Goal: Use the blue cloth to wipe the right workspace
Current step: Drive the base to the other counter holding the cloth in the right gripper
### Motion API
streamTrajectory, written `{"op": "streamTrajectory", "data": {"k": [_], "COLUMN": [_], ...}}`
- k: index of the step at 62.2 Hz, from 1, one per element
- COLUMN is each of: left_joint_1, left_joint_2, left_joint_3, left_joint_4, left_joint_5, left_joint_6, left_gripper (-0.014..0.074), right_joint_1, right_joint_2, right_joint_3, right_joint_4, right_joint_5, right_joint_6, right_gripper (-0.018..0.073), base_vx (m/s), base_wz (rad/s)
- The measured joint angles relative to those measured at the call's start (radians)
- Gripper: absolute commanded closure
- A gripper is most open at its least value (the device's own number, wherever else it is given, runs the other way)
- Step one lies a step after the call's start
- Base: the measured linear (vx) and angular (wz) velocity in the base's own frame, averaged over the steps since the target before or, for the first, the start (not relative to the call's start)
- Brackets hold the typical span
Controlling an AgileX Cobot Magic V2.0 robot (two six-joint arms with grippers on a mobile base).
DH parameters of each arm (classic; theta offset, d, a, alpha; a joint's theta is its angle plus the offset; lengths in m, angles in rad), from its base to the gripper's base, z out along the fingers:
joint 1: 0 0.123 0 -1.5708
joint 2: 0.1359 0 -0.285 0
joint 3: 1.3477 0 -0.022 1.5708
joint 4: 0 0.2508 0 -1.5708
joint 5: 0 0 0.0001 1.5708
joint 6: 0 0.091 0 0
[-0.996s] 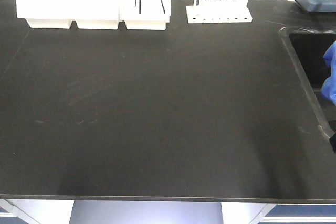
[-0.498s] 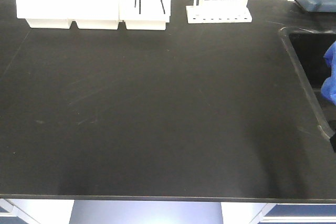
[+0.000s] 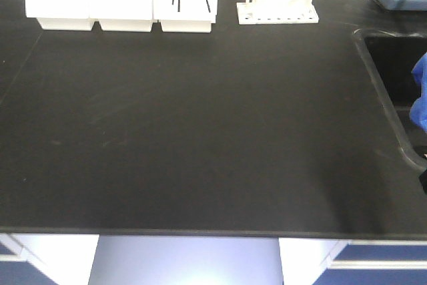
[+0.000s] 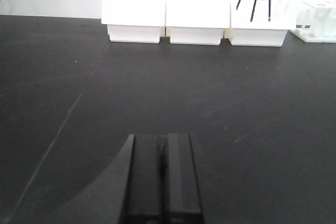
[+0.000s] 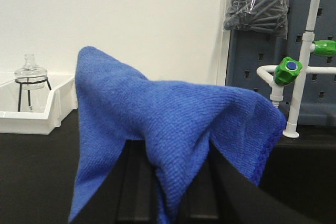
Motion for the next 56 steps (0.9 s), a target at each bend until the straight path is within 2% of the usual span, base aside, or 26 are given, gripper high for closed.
{"op": "streamTrajectory", "data": {"k": [27,56], "left_joint_1": [0.000,0.000], "left_joint_2": [0.000,0.000], "left_joint_3": [0.000,0.000], "left_joint_4": [0.000,0.000], "left_joint_5": [0.000,0.000], "left_joint_6": [0.000,0.000], "left_gripper": [0.0602,0.0602], "right_joint_1": [0.000,0.000], "right_joint_2": [0.000,0.000], "right_joint_3": [0.000,0.000], "right_joint_4": [0.000,0.000], "right_joint_5": [0.000,-0.001], "right_joint_6": [0.000,0.000], "right_gripper": [0.0559,0.0559], "base_vx": [-0.24,-0.30], "base_wz": [-0.01,-0.32]}}
